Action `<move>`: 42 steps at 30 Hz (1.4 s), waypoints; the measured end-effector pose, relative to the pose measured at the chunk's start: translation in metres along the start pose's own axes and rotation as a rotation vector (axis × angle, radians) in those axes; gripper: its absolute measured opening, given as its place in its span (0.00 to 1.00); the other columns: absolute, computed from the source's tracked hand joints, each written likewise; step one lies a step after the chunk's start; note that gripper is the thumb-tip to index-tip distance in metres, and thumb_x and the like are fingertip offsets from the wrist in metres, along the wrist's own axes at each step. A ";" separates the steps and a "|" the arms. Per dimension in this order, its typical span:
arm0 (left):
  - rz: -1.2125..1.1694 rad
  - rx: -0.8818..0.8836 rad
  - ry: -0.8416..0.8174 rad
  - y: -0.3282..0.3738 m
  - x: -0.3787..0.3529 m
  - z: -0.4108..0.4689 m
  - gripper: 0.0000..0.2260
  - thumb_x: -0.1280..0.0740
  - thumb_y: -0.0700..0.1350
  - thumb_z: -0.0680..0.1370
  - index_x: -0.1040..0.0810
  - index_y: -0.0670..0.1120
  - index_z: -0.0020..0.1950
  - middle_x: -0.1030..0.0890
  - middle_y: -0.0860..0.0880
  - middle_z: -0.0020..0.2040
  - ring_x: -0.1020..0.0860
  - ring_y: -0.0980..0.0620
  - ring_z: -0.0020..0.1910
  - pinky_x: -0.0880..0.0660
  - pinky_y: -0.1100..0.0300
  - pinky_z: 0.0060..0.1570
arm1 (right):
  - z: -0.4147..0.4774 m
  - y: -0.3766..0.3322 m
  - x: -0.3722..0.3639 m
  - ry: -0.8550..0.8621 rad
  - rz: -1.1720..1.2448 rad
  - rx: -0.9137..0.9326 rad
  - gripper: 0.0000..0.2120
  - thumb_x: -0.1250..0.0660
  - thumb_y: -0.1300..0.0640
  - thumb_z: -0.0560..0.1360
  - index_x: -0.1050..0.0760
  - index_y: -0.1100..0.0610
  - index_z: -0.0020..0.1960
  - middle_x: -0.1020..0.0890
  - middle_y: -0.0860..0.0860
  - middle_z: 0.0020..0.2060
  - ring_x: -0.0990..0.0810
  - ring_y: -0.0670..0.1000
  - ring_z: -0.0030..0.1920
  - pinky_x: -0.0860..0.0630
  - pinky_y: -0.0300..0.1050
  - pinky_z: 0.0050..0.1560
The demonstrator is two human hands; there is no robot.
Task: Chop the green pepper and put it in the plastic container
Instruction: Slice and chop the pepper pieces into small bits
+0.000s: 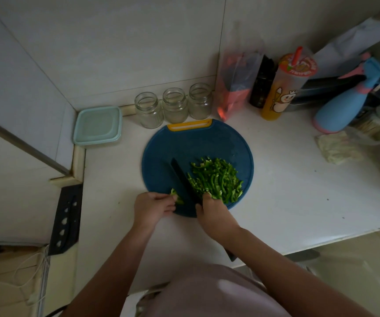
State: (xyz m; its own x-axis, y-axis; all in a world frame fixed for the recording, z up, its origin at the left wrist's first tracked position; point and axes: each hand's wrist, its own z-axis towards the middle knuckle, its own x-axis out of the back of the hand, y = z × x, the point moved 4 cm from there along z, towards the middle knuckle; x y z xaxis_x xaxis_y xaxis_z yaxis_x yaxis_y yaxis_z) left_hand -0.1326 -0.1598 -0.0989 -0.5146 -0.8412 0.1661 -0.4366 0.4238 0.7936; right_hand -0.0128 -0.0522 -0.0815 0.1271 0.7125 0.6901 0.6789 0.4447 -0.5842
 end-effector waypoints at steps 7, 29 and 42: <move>0.014 0.025 0.011 0.002 -0.004 0.003 0.05 0.31 0.31 0.71 0.22 0.38 0.36 0.20 0.45 0.26 0.20 0.54 0.24 0.23 0.64 0.26 | -0.011 -0.012 -0.007 0.015 -0.051 0.094 0.12 0.45 0.55 0.81 0.35 0.65 0.58 0.21 0.65 0.49 0.22 0.64 0.50 0.33 0.47 0.39; -0.013 0.088 0.041 0.000 -0.005 0.004 0.04 0.32 0.29 0.69 0.21 0.35 0.36 0.19 0.42 0.28 0.19 0.48 0.26 0.22 0.60 0.26 | -0.017 -0.028 -0.023 -0.035 -0.379 0.095 0.21 0.48 0.68 0.77 0.43 0.64 0.69 0.20 0.59 0.52 0.20 0.61 0.52 0.26 0.50 0.45; -0.049 0.079 0.020 -0.001 -0.007 0.002 0.04 0.33 0.30 0.71 0.20 0.35 0.38 0.19 0.45 0.25 0.20 0.52 0.25 0.23 0.64 0.26 | 0.008 -0.032 -0.018 -0.064 -0.112 -0.044 0.12 0.46 0.63 0.79 0.36 0.64 0.61 0.22 0.62 0.53 0.22 0.64 0.55 0.26 0.53 0.48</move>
State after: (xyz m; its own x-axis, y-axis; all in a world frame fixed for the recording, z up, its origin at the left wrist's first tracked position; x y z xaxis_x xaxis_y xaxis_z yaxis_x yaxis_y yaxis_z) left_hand -0.1298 -0.1538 -0.1021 -0.4764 -0.8679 0.1406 -0.5183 0.4064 0.7525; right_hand -0.0427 -0.0755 -0.0787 0.0035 0.6937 0.7202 0.7177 0.4998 -0.4849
